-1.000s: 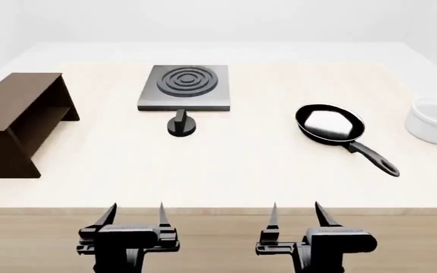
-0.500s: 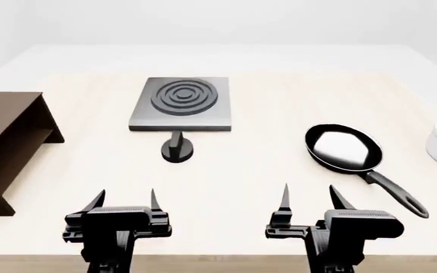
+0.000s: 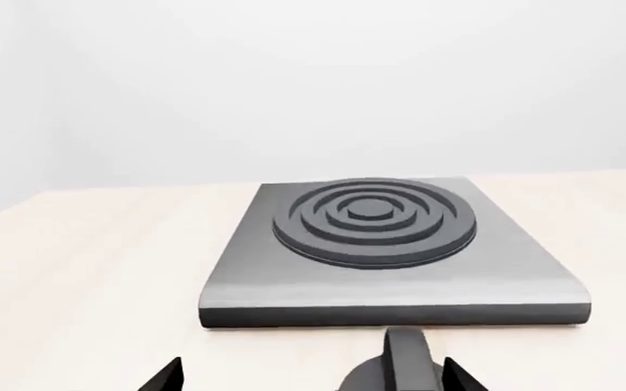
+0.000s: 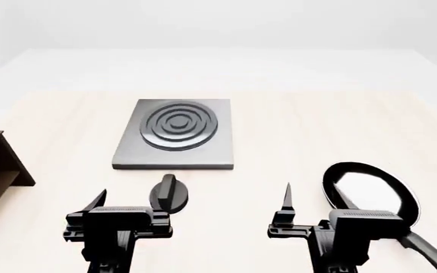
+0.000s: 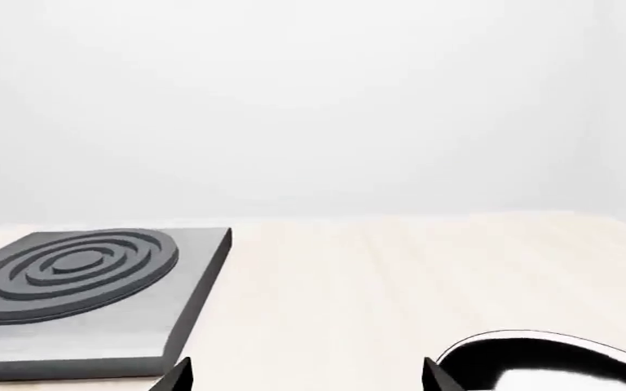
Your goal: Turn on the stove and put the frying pan on it.
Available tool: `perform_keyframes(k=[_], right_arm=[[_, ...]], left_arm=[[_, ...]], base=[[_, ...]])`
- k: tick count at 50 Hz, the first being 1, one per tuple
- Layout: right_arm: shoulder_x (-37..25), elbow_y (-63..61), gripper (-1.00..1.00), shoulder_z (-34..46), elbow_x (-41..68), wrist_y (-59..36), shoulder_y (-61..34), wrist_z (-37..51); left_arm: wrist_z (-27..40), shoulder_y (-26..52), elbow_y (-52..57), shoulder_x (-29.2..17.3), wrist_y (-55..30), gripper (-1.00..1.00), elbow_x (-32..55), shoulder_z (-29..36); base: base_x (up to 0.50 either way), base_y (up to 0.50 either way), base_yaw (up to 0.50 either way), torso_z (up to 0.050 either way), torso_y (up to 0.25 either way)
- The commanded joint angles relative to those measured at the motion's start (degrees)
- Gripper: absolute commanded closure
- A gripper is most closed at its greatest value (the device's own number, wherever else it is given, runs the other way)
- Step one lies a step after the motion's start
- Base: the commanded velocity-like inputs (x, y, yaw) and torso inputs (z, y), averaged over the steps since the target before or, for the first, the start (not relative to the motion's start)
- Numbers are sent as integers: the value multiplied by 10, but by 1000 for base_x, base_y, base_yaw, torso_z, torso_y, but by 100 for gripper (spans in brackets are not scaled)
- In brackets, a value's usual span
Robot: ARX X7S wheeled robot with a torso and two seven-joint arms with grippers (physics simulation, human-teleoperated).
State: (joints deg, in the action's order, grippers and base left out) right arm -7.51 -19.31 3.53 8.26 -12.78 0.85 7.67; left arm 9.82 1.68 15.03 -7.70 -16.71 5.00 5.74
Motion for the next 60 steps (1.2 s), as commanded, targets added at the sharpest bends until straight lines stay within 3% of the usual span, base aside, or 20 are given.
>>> perform_keyframes(k=[1, 12, 37, 60], right_arm=[[-4, -1, -100, 3, 0, -4, 0, 15], [-10, 0, -100, 11, 1, 8, 5, 17], [-21, 7, -100, 24, 11, 11, 3, 22], [-31, 6, -100, 33, 21, 14, 4, 25]], left_arm=[[5, -2, 2, -6, 0, -100, 5, 6], [11, 4, -9, -10, 0, -100, 10, 6], [42, 51, -182, -10, 70, -100, -3, -2], [49, 78, -237, -3, 84, -100, -28, 44]], base=[[441, 0, 0, 0, 0], [40, 0, 0, 0, 1], [0, 0, 0, 0, 0], [0, 0, 0, 0, 0]])
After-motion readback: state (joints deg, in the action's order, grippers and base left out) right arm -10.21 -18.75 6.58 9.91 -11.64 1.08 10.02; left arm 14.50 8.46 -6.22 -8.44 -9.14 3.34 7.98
